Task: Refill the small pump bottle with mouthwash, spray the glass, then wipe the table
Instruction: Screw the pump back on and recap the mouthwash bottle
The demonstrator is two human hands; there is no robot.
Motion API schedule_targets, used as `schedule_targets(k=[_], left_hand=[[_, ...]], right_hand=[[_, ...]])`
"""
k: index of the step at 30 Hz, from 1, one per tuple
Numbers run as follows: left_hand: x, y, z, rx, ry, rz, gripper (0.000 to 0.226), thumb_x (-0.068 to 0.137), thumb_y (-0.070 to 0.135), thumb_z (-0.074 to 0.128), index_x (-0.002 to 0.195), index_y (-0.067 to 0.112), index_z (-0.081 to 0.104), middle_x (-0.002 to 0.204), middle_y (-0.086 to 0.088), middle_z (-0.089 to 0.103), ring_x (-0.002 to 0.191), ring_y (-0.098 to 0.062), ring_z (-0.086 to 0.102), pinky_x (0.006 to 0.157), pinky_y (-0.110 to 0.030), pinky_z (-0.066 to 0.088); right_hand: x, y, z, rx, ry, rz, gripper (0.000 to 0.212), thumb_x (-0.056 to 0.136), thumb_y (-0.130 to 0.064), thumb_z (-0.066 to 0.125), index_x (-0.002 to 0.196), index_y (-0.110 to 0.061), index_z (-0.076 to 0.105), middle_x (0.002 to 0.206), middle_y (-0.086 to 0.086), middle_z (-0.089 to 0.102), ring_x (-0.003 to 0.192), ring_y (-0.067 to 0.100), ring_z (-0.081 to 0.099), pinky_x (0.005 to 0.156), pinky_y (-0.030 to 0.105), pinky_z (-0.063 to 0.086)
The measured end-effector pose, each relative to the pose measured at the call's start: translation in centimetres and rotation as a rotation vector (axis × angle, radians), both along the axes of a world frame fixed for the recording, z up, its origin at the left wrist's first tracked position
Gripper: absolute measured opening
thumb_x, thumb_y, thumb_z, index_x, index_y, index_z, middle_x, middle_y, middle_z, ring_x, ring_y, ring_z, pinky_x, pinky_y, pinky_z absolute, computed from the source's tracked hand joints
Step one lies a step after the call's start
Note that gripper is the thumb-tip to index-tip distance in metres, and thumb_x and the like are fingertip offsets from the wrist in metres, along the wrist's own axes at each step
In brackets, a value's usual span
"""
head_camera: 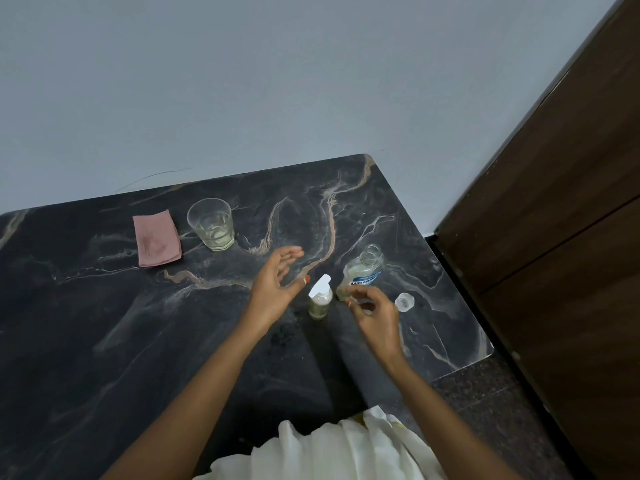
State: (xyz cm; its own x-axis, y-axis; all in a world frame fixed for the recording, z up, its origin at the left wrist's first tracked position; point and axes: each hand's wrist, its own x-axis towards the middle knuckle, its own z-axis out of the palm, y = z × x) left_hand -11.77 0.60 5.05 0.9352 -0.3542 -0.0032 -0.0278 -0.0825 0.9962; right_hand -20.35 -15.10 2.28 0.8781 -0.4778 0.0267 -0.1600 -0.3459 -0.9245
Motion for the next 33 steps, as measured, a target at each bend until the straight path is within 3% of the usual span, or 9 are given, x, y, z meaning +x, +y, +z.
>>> schedule_targets(k=[5, 9, 14, 18, 21, 26, 30, 33], left_hand=[[1.3, -3.0, 1.5, 0.067, -0.019, -0.121, 0.046, 0.074, 0.000, 0.069, 0.112, 0.017, 0.049, 0.115, 0.003, 0.055, 0.108, 0.000, 0.050, 0.090, 0.000, 0.035], [2.0, -5.4, 1.7, 0.201, -0.035, -0.257, 0.051, 0.072, 0.005, 0.072, 0.118, 0.013, 0.050, 0.118, -0.001, 0.056, 0.111, -0.008, 0.049, 0.100, -0.018, 0.035], [3.1, -7.4, 1.3, 0.365, -0.080, -0.337, 0.060, 0.068, 0.007, 0.076, 0.122, 0.010, 0.050, 0.122, -0.007, 0.058, 0.107, -0.008, 0.051, 0.093, -0.013, 0.035], [3.8, -8.1, 0.9, 0.439, -0.091, -0.392, 0.060, 0.067, 0.006, 0.077, 0.121, 0.008, 0.052, 0.122, -0.009, 0.060, 0.111, -0.015, 0.055, 0.093, -0.018, 0.039], [4.2, -8.3, 0.9, 0.478, -0.105, -0.432, 0.054, 0.067, 0.007, 0.077, 0.117, 0.006, 0.055, 0.117, -0.009, 0.062, 0.104, -0.013, 0.057, 0.088, -0.020, 0.043], [4.2, -8.5, 1.0, 0.508, -0.083, -0.431, 0.051, 0.067, 0.007, 0.077, 0.113, 0.005, 0.057, 0.110, -0.012, 0.064, 0.094, -0.018, 0.060, 0.082, -0.025, 0.050], [4.2, -8.6, 1.0, 0.507, -0.069, -0.429, 0.051, 0.067, 0.007, 0.077, 0.113, 0.005, 0.057, 0.110, -0.011, 0.064, 0.093, -0.017, 0.059, 0.083, -0.026, 0.050], [4.1, -8.6, 1.0, 0.504, -0.053, -0.422, 0.051, 0.066, 0.006, 0.077, 0.113, 0.005, 0.057, 0.110, -0.011, 0.064, 0.092, -0.016, 0.059, 0.083, -0.025, 0.050]], right_hand=[[-0.3, -2.8, -0.1, -0.025, 0.034, -0.039, 0.025, 0.076, 0.006, 0.064, 0.089, -0.014, 0.067, 0.093, 0.000, 0.067, 0.081, 0.014, 0.063, 0.073, 0.020, 0.051], [-0.4, -5.4, -0.7, -0.112, 0.074, -0.100, 0.026, 0.074, 0.003, 0.068, 0.095, -0.011, 0.066, 0.100, 0.007, 0.068, 0.082, 0.013, 0.060, 0.072, 0.020, 0.048], [-0.4, -8.2, -2.1, -0.228, 0.289, -0.066, 0.048, 0.070, -0.002, 0.073, 0.114, -0.010, 0.058, 0.120, 0.010, 0.056, 0.114, 0.026, 0.046, 0.098, 0.038, 0.038], [-0.8, -9.4, -3.0, -0.326, 0.377, -0.039, 0.061, 0.068, -0.003, 0.074, 0.124, -0.010, 0.051, 0.126, 0.011, 0.051, 0.118, 0.029, 0.041, 0.100, 0.039, 0.032], [-0.9, -9.8, -3.6, -0.324, 0.419, -0.037, 0.060, 0.070, -0.002, 0.071, 0.125, -0.010, 0.049, 0.125, 0.011, 0.050, 0.118, 0.030, 0.040, 0.101, 0.041, 0.034], [-0.9, -10.0, -4.1, -0.284, 0.402, -0.052, 0.044, 0.073, 0.006, 0.063, 0.114, -0.006, 0.054, 0.121, 0.012, 0.055, 0.116, 0.029, 0.044, 0.095, 0.034, 0.035], [-0.9, -10.0, -3.8, -0.275, 0.351, -0.057, 0.030, 0.075, 0.007, 0.062, 0.103, -0.004, 0.060, 0.111, 0.013, 0.060, 0.108, 0.029, 0.051, 0.091, 0.036, 0.041], [-0.6, -9.9, -2.9, -0.255, 0.294, -0.097, 0.030, 0.074, 0.005, 0.065, 0.103, -0.002, 0.062, 0.107, 0.015, 0.062, 0.100, 0.028, 0.056, 0.083, 0.027, 0.041]])
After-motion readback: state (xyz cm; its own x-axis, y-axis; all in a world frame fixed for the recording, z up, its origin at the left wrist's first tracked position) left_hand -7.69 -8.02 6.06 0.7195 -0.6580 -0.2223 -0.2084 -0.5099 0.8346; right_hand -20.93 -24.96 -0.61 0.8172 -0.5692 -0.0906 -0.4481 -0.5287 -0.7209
